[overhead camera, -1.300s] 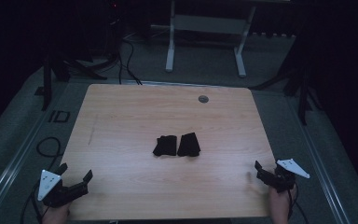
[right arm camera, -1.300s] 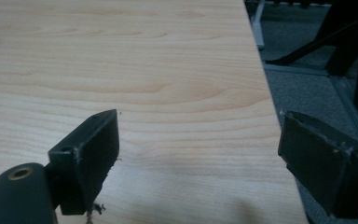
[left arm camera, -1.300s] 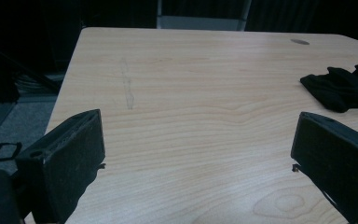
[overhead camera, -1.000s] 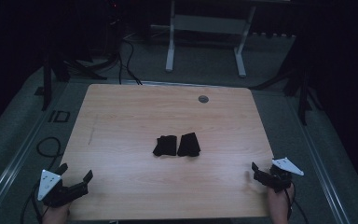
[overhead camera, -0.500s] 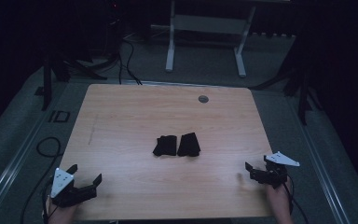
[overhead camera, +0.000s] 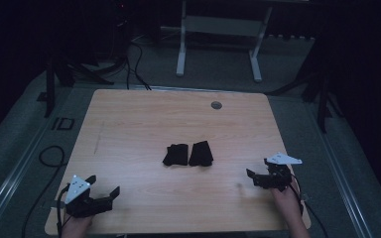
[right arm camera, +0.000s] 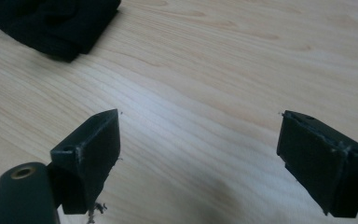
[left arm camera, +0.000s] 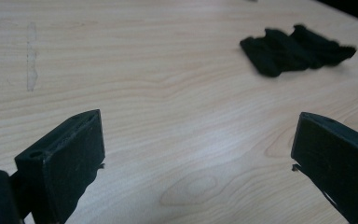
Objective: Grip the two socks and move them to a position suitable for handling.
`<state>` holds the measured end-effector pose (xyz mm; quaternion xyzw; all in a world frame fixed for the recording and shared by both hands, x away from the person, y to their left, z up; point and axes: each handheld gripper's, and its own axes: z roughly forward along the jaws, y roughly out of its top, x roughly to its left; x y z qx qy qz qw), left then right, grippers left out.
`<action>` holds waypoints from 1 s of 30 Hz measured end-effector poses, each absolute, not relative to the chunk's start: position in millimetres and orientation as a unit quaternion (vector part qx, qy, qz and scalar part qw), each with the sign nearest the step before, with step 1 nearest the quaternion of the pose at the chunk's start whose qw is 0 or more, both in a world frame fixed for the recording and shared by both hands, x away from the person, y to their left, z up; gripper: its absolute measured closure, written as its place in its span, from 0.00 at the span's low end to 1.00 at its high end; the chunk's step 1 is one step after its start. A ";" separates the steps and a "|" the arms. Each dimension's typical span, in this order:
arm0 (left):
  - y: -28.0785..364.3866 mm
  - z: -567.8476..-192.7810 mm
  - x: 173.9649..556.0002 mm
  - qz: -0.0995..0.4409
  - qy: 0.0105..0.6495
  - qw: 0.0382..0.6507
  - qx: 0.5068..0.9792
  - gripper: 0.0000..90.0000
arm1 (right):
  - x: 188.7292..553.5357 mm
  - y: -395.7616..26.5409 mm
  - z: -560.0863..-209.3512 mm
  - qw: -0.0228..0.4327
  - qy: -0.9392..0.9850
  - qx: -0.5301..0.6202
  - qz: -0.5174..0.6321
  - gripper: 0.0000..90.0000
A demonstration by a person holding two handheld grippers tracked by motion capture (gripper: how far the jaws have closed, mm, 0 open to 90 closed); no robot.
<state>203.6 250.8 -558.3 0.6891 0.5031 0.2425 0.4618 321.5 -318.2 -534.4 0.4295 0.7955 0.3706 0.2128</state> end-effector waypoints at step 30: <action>220.6 -559.6 200.5 0.239 0.450 0.469 0.721 0.03 | 397.7 -172.1 -529.7 0.135 0.867 0.293 0.380 0.52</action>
